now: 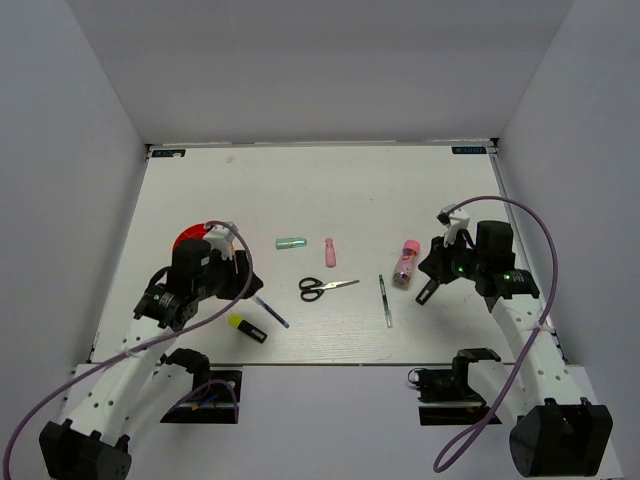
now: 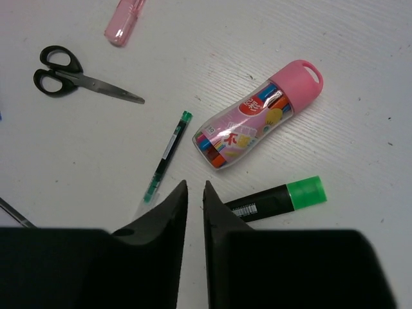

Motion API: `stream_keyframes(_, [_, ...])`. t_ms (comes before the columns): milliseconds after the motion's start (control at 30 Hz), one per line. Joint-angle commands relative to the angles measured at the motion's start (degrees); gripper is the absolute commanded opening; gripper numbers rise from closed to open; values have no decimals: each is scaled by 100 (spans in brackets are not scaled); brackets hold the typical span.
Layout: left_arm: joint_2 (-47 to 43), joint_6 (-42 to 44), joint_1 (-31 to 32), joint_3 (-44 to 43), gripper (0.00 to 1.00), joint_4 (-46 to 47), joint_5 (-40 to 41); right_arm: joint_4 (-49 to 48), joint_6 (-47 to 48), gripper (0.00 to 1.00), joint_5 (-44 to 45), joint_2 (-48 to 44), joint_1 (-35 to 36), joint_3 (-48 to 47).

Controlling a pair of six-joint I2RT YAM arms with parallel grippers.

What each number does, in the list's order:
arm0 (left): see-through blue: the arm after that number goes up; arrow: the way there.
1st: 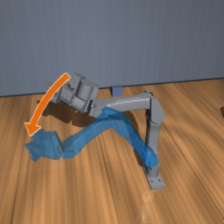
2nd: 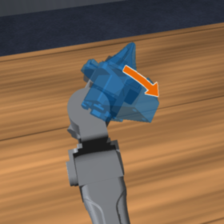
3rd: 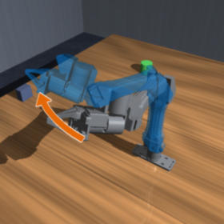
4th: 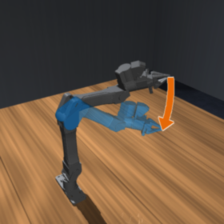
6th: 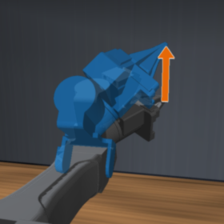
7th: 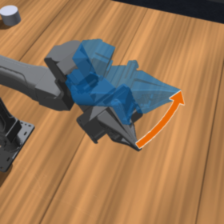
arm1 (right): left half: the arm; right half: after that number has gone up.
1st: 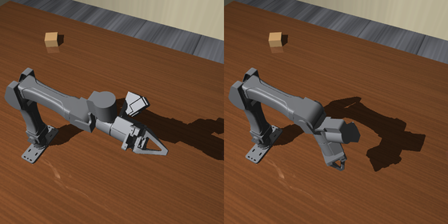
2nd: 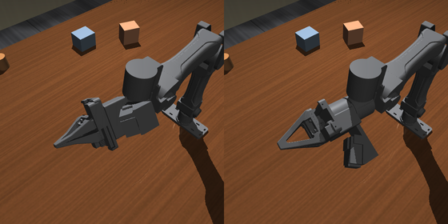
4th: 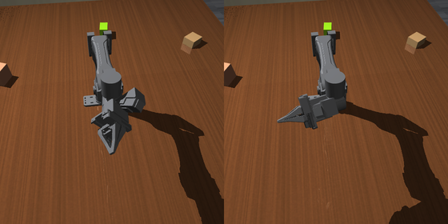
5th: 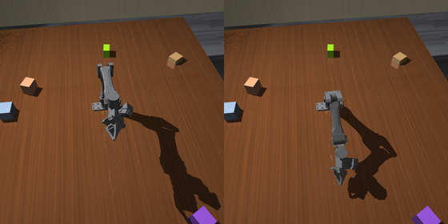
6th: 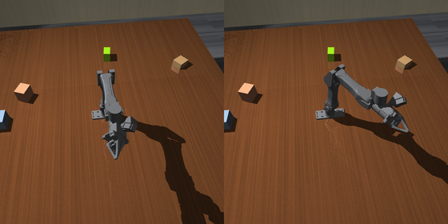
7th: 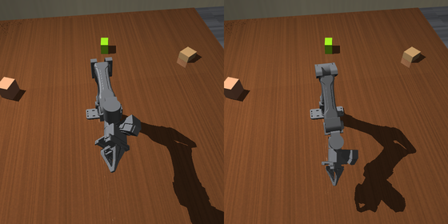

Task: Sort the stationery into containers
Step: Pick up the pen from the center of the board.

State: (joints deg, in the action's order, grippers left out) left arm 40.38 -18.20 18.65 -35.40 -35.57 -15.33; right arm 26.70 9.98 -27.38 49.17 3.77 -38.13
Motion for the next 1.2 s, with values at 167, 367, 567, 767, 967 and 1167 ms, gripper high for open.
stream_keyframes(167, [1700, -1980, 1428, -1285, 10, -1733, 2147, 37, -172, 49, 267, -4, -8, -335])
stream_keyframes(367, [2517, -4102, 2546, -1259, 35, -1830, 3747, 46, -242, 52, 417, -74, -8, -371])
stream_keyframes(567, [2914, -4974, 2740, -1250, 59, -1682, 4275, 55, -242, 55, 391, -127, 1, -388])
stream_keyframes(767, [3028, -5563, 2442, -671, 58, -926, 3986, 81, -251, 55, 435, -171, 1, -397])
stream_keyframes(967, [3248, -6160, 2274, -468, 56, -583, 3836, 99, -251, 55, 452, -197, 1, -397])
stream_keyframes(1167, [3599, -6222, 2178, -626, 55, -442, 3783, 99, -242, 55, 479, -180, 1, -406])
